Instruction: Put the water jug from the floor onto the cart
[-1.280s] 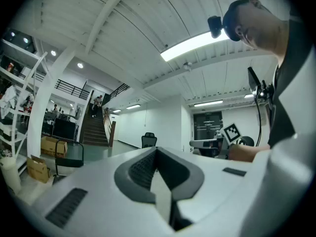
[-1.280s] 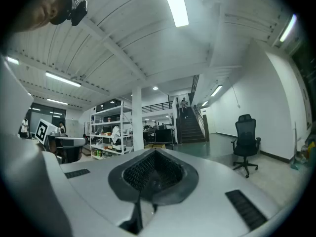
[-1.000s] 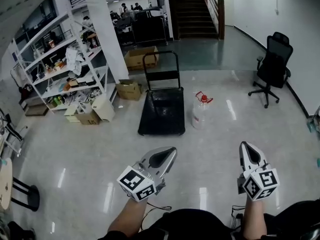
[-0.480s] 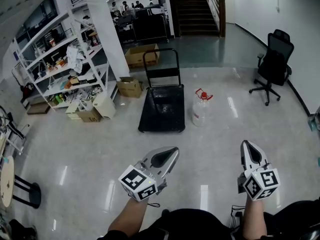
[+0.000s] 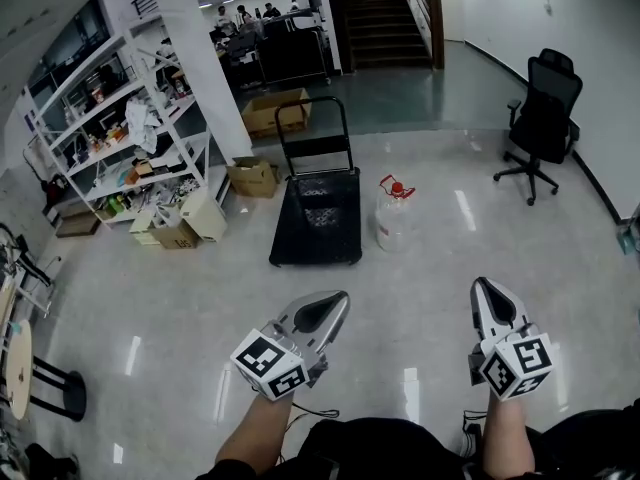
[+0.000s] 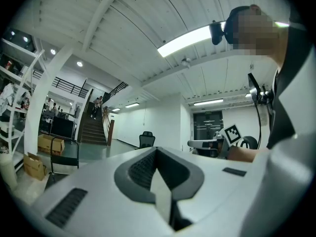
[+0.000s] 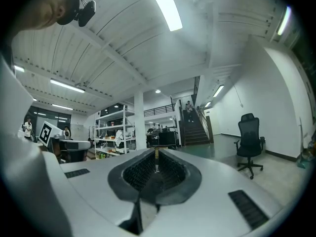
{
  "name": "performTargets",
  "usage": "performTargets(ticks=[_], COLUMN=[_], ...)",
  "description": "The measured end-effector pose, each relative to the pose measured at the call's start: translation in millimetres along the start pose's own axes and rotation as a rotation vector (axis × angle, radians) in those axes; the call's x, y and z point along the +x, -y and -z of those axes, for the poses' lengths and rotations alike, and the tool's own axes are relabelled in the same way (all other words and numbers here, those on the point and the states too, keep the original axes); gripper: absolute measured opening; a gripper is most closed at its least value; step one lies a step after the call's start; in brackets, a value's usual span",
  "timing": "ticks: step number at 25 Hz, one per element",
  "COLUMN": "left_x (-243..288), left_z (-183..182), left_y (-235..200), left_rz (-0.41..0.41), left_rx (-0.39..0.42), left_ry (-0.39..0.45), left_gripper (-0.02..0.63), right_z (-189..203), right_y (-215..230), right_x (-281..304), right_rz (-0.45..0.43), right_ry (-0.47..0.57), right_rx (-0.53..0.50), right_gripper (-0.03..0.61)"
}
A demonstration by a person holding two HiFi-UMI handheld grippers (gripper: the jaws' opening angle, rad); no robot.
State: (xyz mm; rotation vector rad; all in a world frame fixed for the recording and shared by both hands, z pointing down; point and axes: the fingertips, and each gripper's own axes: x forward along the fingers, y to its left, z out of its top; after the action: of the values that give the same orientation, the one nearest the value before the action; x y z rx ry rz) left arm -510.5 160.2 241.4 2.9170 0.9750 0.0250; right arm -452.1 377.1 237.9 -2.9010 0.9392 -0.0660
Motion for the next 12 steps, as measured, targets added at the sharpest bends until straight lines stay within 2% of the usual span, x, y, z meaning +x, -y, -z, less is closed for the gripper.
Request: performTargets(ticks=[7, 12], left_x=[28.4, 54.0], left_z=[6.5, 20.9], left_y=[-13.4, -66.2], left_rz=[-0.009, -0.033], left_rx=[0.015, -0.031], left_ry=[-0.037, -0.023], left_gripper=[0.002, 0.002], right_z=[4.7, 14.3], right_y=[21.8, 36.8], right_x=[32.8, 82.5], right_rz=[-0.03, -0.015], right_ry=[-0.016, -0.021], right_rx=[-0.048, -0.059], right_gripper=[0.003, 0.003])
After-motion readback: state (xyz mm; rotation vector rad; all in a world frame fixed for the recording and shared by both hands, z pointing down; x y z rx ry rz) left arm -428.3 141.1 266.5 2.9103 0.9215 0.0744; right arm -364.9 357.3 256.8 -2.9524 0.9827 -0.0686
